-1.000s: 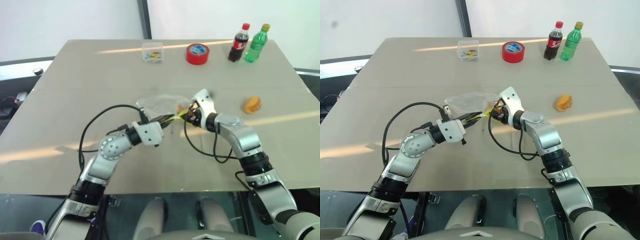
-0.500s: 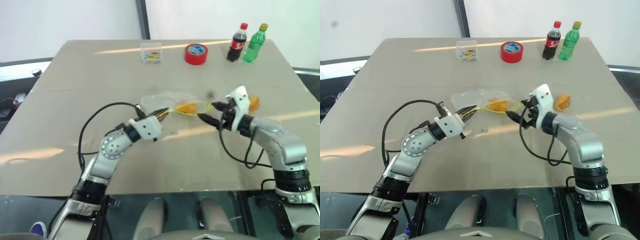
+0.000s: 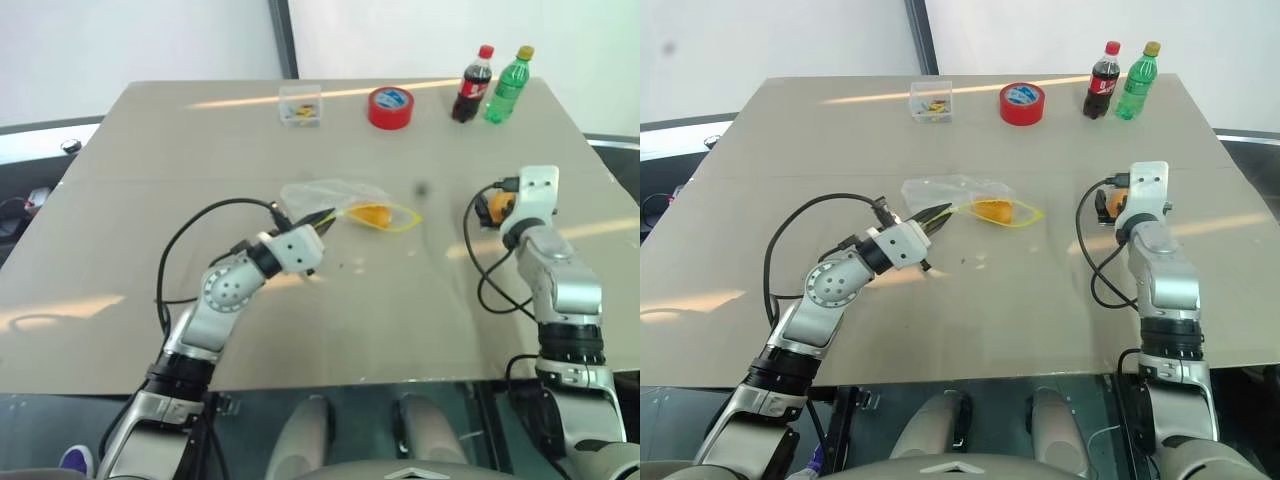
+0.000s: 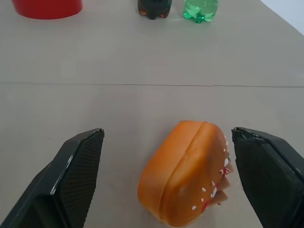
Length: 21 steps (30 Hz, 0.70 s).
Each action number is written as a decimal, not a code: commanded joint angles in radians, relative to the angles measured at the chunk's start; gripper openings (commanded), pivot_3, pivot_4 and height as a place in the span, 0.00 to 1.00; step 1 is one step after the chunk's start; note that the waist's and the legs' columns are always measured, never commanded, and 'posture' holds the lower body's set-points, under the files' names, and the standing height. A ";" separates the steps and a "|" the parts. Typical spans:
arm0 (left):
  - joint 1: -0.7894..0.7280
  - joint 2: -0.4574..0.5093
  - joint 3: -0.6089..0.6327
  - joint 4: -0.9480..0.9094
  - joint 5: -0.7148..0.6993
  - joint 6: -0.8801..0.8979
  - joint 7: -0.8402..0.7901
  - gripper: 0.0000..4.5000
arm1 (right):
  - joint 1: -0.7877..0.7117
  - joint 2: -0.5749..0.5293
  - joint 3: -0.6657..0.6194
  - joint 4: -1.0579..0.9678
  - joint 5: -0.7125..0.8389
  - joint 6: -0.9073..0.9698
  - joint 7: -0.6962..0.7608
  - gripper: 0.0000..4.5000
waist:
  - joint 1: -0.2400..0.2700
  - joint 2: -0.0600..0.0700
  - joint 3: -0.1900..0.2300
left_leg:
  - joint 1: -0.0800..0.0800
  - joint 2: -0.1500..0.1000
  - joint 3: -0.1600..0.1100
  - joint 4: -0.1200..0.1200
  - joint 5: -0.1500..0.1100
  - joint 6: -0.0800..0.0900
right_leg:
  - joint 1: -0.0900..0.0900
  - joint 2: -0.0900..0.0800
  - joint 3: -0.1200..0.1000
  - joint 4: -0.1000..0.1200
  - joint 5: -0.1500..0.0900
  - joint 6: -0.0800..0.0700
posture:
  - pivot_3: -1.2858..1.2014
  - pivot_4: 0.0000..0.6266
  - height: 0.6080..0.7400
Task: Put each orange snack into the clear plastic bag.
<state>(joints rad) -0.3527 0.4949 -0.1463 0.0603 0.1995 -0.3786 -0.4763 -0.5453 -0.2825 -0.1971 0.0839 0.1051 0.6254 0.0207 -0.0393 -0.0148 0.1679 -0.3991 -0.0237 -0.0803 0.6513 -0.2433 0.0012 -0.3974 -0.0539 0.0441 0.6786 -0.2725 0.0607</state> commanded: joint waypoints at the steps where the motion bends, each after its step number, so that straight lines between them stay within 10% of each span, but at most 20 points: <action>1: -0.020 -0.001 0.014 -0.015 0.000 -0.001 0.013 0.00 | -0.042 0.000 -0.019 0.062 -0.022 -0.052 -0.044 0.97 | 0.000 0.000 0.000 | 0.000 0.000 0.000 0.000 0.000 0.000 | 0.000 0.000 0.000 0.000 0.000 0.000 | 0.52 0.24 1.00; 9: -0.018 -0.005 0.015 -0.022 0.009 0.006 0.018 0.00 | -0.083 -0.020 0.000 0.216 -0.067 -0.133 -0.071 0.97 | -0.002 0.000 0.000 | 0.000 0.000 0.000 0.000 0.000 0.000 | 0.000 0.000 0.000 0.000 0.000 0.000 | 0.52 0.24 1.00; 15: -0.013 -0.008 0.018 -0.028 0.014 0.007 0.027 0.00 | -0.062 -0.033 0.023 0.174 -0.054 -0.151 -0.005 0.48 | -0.002 0.000 0.000 | 0.000 0.000 0.001 0.000 0.000 0.000 | 0.000 0.001 0.000 0.000 0.000 0.000 | 0.52 0.24 1.00; 21: -0.005 -0.010 0.023 -0.031 0.010 0.003 0.042 0.00 | 0.045 -0.068 0.079 -0.148 0.081 -0.027 0.233 0.46 | -0.001 0.000 0.000 | 0.000 0.001 0.000 0.000 0.000 0.000 | 0.000 0.001 0.000 0.000 0.000 0.000 | 0.52 0.24 1.00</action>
<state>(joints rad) -0.3560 0.4846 -0.1453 0.0597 0.2140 -0.3702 -0.4523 -0.5147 -0.3341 -0.1313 0.0663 0.1292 0.5509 0.1799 -0.0405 -0.0144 0.1681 -0.3996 -0.0226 -0.0806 0.6509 -0.2434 0.0013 -0.3974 -0.0532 0.0439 0.6782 -0.2725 0.0608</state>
